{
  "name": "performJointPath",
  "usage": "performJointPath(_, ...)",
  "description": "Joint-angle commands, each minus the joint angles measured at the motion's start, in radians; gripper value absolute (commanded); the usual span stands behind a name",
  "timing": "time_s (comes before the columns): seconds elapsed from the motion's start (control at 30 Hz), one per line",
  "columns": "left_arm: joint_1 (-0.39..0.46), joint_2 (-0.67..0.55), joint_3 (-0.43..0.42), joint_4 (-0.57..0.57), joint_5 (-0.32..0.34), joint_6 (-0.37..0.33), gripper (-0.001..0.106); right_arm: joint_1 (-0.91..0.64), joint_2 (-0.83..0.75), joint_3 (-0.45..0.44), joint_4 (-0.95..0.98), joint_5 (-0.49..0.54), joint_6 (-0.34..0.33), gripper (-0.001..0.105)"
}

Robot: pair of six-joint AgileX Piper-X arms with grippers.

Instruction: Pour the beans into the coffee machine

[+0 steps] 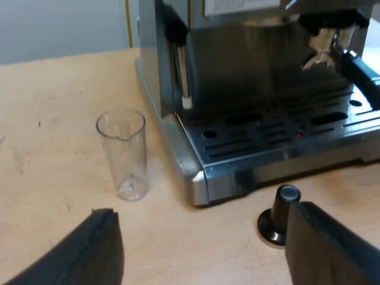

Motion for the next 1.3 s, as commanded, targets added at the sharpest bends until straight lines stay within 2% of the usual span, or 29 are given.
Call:
performJointPath(0.03,0.002,-0.042,0.024,-0.017,-0.009,-0.002,0.06,-0.002,-0.029,0.007,-0.021,-0.016,-0.012,0.079)
performJointPath(0.3,0.002,-0.042,0.067,-0.017,-0.009,-0.002,0.06,-0.002,-0.027,0.059,-0.037,-0.016,-0.012,0.079)
performJointPath(1.3,0.002,-0.042,0.067,-0.017,-0.009,-0.002,0.06,-0.002,-0.027,0.058,-0.041,-0.014,-0.012,0.079)
